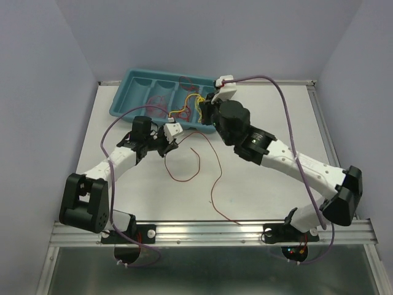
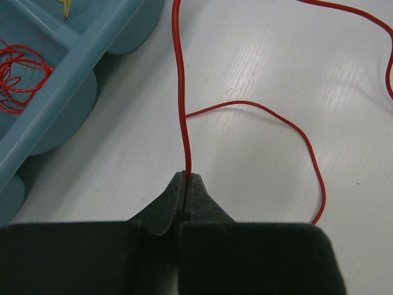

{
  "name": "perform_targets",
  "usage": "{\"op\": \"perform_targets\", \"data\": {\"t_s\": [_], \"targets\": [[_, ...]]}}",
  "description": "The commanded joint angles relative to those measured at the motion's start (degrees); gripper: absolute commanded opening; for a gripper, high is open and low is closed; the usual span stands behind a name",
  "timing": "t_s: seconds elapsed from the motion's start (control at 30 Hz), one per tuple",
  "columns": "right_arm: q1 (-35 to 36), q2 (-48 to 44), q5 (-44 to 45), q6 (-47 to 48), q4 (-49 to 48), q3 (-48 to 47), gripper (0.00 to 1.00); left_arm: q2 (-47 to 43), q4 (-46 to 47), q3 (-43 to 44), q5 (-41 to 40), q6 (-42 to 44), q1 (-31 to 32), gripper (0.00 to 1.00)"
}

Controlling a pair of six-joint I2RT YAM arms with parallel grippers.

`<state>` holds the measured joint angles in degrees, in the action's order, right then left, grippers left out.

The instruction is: Untangle the cables

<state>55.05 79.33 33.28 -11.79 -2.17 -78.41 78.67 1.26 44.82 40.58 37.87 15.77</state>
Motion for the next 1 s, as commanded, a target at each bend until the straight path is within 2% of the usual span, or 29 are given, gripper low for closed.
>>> {"op": "perform_targets", "data": {"t_s": [0.0, 0.07, 0.23, 0.53, 0.67, 0.8, 0.97], "targets": [[-7.4, 4.6, -3.7, -4.4, 0.1, -9.9, 0.01, -2.1, 1.5, -0.8, 1.7, 0.4, 0.2, 0.00], [-10.2, 9.2, -8.9, -6.8, 0.9, -11.3, 0.01, -2.1, 1.5, -0.9, 1.9, 0.4, 0.2, 0.00], [-16.6, 19.6, -15.5, -12.5, 1.9, -15.7, 0.01, -1.9, 1.5, -0.8, 1.8, 0.3, 0.4, 0.00], [-21.0, 38.8, -19.4, -14.8, 5.9, -26.3, 0.00, -2.8, 1.4, -1.0, 1.6, 0.2, 0.3, 0.00], [-21.9, 45.3, -15.4, -17.4, 11.1, -30.5, 0.00, -3.2, 1.4, -1.0, 1.5, 0.1, 0.4, 0.00], [-22.4, 48.1, -7.4, -19.5, 15.9, -30.7, 0.00, -3.1, 1.4, -1.0, 1.5, 0.1, 0.4, 0.00], [-22.6, 49.9, -1.6, -19.2, 20.4, -31.5, 0.01, -3.1, 1.4, -1.0, 1.5, 0.0, 0.4, 0.00]]}}
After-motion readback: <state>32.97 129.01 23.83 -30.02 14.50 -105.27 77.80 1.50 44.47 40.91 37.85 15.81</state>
